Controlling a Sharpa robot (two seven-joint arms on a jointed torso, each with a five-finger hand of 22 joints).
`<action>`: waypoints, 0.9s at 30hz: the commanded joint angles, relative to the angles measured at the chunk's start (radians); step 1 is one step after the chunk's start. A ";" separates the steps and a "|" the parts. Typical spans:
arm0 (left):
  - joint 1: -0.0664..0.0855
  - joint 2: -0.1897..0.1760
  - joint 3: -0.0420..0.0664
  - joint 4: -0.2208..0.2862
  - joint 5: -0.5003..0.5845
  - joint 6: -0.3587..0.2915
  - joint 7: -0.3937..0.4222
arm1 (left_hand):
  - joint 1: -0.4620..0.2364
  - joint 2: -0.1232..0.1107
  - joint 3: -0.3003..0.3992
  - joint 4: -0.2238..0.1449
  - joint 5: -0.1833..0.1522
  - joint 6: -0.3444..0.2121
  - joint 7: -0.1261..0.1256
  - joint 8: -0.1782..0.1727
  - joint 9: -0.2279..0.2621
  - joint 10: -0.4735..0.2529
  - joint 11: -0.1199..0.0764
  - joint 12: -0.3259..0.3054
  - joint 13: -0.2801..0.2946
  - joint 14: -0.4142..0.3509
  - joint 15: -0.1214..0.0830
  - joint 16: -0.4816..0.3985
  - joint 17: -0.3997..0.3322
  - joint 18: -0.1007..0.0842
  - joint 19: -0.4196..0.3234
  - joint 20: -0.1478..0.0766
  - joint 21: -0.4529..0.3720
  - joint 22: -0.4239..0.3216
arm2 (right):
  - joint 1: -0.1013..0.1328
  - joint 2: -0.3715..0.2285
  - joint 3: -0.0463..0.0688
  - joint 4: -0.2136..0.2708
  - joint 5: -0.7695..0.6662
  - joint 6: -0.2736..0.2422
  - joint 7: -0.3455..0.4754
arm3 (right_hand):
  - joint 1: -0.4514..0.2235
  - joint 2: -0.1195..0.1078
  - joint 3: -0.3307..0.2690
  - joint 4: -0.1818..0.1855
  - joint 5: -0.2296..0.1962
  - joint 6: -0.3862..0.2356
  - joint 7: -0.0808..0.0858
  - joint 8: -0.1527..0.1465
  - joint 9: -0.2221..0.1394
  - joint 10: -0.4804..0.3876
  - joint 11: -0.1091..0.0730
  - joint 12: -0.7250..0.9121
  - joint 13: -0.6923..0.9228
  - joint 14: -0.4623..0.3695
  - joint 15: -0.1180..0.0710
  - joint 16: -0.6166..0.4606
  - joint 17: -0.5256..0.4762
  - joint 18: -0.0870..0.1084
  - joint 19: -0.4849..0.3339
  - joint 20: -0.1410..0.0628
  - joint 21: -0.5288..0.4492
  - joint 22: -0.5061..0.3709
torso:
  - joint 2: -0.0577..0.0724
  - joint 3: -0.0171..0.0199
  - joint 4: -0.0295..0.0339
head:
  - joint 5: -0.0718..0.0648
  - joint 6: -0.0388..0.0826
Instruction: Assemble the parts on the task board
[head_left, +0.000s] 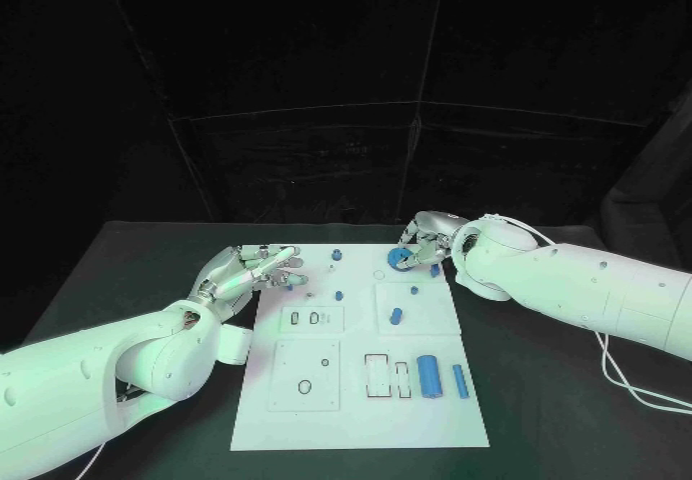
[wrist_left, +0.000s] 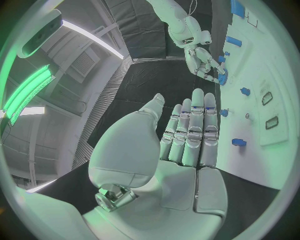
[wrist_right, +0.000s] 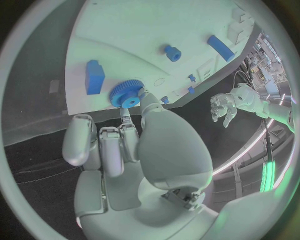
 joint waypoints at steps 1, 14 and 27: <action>0.001 0.001 0.001 0.001 -0.005 0.015 0.004 | 0.001 0.008 -0.001 -0.007 -0.001 0.005 -0.001 -0.005 -0.001 0.006 0.003 -0.006 -0.001 -0.001 0.002 -0.001 0.001 0.006 0.005 0.002 -0.004 -0.002 | 0.000 -0.004 -0.001 0.002 0.004 -0.008 0.009 | -0.001 0.008 0.006 -0.001 0.009 0.008 -0.002 0.006 -0.001 0.006 -0.001 0.006 0.093 0.079 0.006 0.004 0.136 -0.019 0.005 0.000 0.007 0.003 | 0.000 -0.0005 0.0004 | -0.001 0.000; 0.001 0.001 0.001 -0.001 -0.005 0.019 0.001 | 0.001 0.008 -0.001 -0.007 -0.001 0.005 -0.001 -0.005 -0.001 0.006 0.003 -0.006 -0.001 -0.001 0.002 -0.001 0.001 0.006 0.005 0.002 -0.004 -0.002 | 0.000 -0.007 -0.001 -0.002 0.000 0.018 0.004 | 0.028 0.018 0.027 -0.024 0.021 0.011 -0.002 0.009 -0.002 0.008 -0.002 0.010 0.101 0.080 0.005 0.007 0.142 -0.021 0.008 0.000 0.013 0.014 | 0.001 0.0000 0.0024 | -0.005 -0.003; 0.001 0.001 0.001 -0.003 -0.005 0.022 -0.003 | 0.001 0.009 -0.001 -0.009 -0.001 0.006 -0.001 -0.006 -0.001 0.007 0.003 -0.007 -0.001 0.000 0.002 -0.003 0.002 0.006 0.006 0.002 -0.005 -0.002 | 0.000 -0.007 -0.001 0.011 -0.050 -0.013 0.028 | 0.087 0.055 0.138 -0.083 -0.016 0.115 -0.028 0.053 0.010 0.034 -0.024 0.040 0.142 0.081 -0.010 0.009 0.152 -0.025 0.019 -0.010 0.030 0.047 | 0.001 -0.0010 0.0021 | -0.005 -0.005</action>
